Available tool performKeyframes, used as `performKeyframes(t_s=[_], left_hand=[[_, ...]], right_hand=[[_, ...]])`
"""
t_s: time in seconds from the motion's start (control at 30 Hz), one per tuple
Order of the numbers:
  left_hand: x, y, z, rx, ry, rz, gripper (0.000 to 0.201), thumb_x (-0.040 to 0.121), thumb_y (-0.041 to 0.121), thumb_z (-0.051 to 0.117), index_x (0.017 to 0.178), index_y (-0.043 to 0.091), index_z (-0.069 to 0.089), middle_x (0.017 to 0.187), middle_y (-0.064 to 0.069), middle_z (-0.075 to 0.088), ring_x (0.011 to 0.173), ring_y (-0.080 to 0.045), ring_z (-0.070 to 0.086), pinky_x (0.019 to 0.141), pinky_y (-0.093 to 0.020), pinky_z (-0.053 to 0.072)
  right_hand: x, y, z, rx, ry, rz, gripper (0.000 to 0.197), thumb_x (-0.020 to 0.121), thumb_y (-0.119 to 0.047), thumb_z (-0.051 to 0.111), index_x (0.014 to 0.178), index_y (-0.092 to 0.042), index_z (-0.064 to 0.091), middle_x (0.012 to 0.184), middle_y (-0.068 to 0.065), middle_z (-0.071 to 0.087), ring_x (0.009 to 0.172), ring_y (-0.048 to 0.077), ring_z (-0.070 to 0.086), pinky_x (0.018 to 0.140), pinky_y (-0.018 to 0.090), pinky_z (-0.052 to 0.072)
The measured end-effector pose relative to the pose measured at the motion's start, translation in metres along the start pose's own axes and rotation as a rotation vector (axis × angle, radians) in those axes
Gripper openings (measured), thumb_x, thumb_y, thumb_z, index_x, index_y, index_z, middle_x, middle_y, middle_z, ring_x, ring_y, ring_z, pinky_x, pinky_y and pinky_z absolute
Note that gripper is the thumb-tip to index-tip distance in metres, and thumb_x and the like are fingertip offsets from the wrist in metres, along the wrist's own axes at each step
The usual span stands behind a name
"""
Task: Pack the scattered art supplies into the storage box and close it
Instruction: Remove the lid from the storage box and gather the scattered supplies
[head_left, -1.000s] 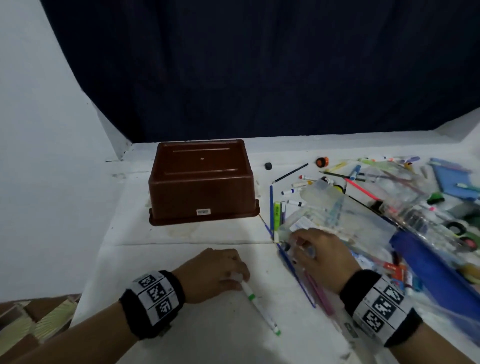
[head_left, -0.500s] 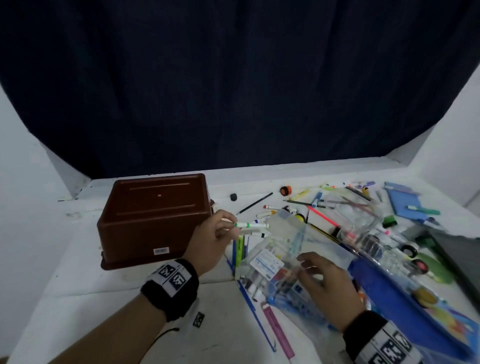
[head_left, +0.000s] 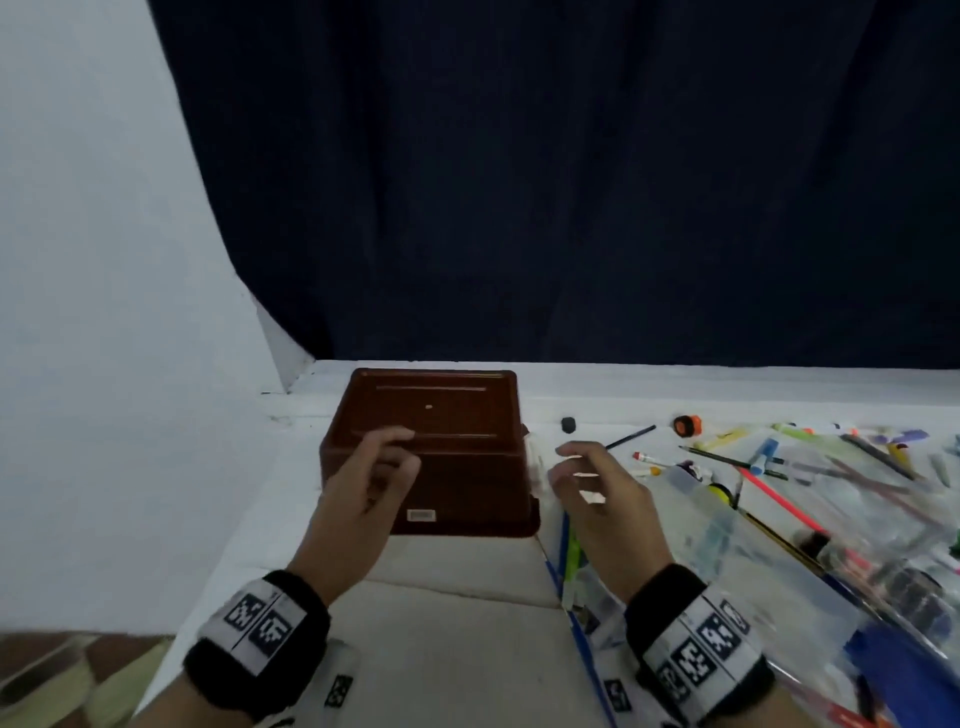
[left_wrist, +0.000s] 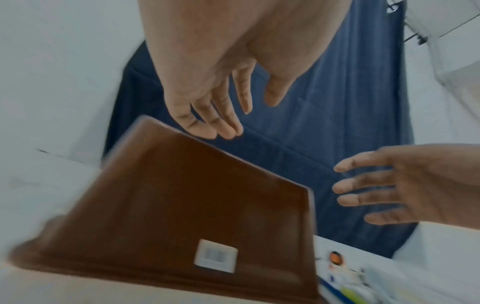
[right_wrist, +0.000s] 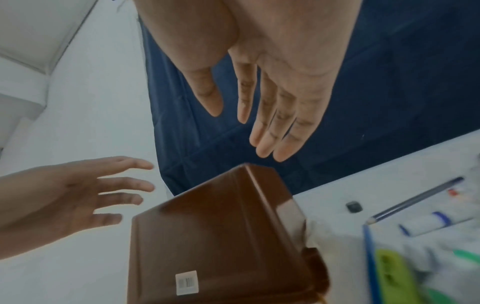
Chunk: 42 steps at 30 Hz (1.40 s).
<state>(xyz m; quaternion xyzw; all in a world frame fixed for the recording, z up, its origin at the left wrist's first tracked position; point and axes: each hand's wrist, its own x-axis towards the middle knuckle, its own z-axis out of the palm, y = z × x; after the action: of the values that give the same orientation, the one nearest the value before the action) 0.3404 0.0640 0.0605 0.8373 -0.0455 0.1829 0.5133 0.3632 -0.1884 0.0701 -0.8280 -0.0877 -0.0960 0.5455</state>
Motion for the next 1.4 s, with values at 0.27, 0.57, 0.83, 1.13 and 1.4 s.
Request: performKeyframes(t_s=[0.27, 0.57, 0.83, 1.13, 1.4], left_hand=[[0.040, -0.066, -0.058, 0.066, 0.086, -0.436, 0.072, 0.093, 0.065, 0.041, 0.155, 0.032, 0.024, 0.154, -0.002, 0.038, 0.141, -0.022, 0.037, 0.114, -0.042, 0.032], [0.029, -0.064, -0.088, -0.389, -0.093, -0.489, 0.071, 0.096, 0.019, 0.064, 0.150, 0.045, 0.027, 0.119, -0.002, 0.073, 0.115, -0.020, 0.067, 0.101, -0.039, 0.049], [-0.039, -0.040, -0.104, -0.467, -0.235, -0.324, 0.099, 0.092, -0.012, 0.058, 0.155, 0.046, 0.009, 0.149, 0.009, 0.050, 0.132, -0.006, 0.053, 0.101, -0.029, 0.051], [-0.099, -0.033, -0.096, -0.621, -0.209, -0.286, 0.046, 0.102, 0.056, 0.031, 0.147, 0.061, 0.022, 0.154, 0.030, 0.035, 0.142, -0.001, 0.037, 0.115, -0.042, 0.033], [-0.131, -0.015, -0.113, -0.728, 0.015, -0.307, 0.056, 0.090, 0.016, 0.060, 0.131, 0.050, 0.043, 0.137, -0.005, 0.062, 0.118, -0.022, 0.064, 0.089, -0.041, 0.058]], right_hand=[[0.079, 0.019, 0.073, -0.128, -0.182, 0.275, 0.044, 0.097, -0.054, 0.042, 0.130, -0.026, 0.049, 0.115, -0.001, 0.063, 0.106, 0.024, 0.061, 0.094, 0.039, 0.049], [0.064, 0.011, 0.068, 0.223, -0.159, 0.253, 0.042, 0.091, -0.016, 0.067, 0.129, -0.023, 0.052, 0.108, -0.004, 0.069, 0.093, 0.003, 0.069, 0.087, 0.032, 0.057], [-0.032, -0.026, 0.049, 0.365, -0.104, 0.146, 0.060, 0.085, -0.032, 0.067, 0.136, -0.049, 0.041, 0.129, -0.008, 0.061, 0.117, 0.003, 0.059, 0.095, 0.026, 0.052], [-0.097, -0.031, 0.050, 0.421, -0.065, 0.266, 0.043, 0.095, -0.064, 0.028, 0.130, -0.052, 0.049, 0.129, -0.014, 0.062, 0.121, 0.012, 0.059, 0.100, 0.043, 0.046], [-0.122, -0.028, 0.030, 0.531, 0.034, 0.263, 0.042, 0.078, -0.037, 0.071, 0.118, -0.032, 0.057, 0.122, 0.004, 0.066, 0.095, 0.014, 0.065, 0.088, 0.039, 0.048]])
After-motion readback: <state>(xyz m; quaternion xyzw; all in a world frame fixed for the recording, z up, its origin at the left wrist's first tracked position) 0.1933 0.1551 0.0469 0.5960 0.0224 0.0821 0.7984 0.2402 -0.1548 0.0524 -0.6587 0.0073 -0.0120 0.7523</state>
